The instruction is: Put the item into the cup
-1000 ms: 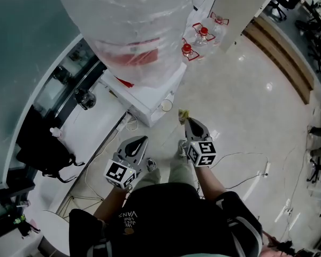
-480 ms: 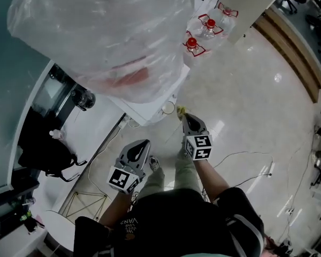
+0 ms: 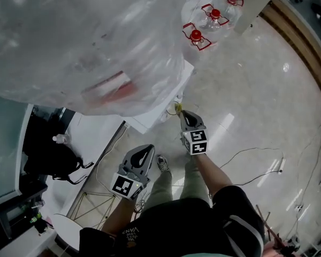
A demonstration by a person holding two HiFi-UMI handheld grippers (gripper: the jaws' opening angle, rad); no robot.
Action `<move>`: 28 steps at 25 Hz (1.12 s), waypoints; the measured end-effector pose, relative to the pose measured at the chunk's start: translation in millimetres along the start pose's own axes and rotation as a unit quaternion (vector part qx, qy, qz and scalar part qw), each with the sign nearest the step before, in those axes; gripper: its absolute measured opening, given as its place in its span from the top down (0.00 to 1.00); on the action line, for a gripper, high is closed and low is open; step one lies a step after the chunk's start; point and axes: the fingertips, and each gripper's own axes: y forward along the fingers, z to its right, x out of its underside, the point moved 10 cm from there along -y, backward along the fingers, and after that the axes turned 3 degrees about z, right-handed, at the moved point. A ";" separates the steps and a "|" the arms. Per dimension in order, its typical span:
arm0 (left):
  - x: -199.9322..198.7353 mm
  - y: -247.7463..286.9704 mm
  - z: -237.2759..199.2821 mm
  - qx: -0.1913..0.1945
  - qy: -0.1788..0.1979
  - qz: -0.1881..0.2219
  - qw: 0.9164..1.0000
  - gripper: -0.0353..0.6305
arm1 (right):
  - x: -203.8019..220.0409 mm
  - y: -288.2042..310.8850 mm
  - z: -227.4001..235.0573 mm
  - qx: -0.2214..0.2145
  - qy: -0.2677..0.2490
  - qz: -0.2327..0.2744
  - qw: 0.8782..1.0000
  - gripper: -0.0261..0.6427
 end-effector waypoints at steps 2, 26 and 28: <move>4.5 0.2 -1.8 0.000 0.000 -0.007 1.000 0.92 | 9.8 11.1 3.9 0.005 -0.004 -0.005 1.000 0.89; 50.2 9.1 -15.3 -0.008 -0.020 -0.047 0.999 0.92 | 73.1 88.3 19.8 0.012 -0.019 -0.048 0.999 0.89; 52.8 9.6 -16.2 -0.008 -0.021 -0.048 0.999 0.92 | 76.5 91.0 18.4 0.009 -0.030 -0.053 0.998 0.89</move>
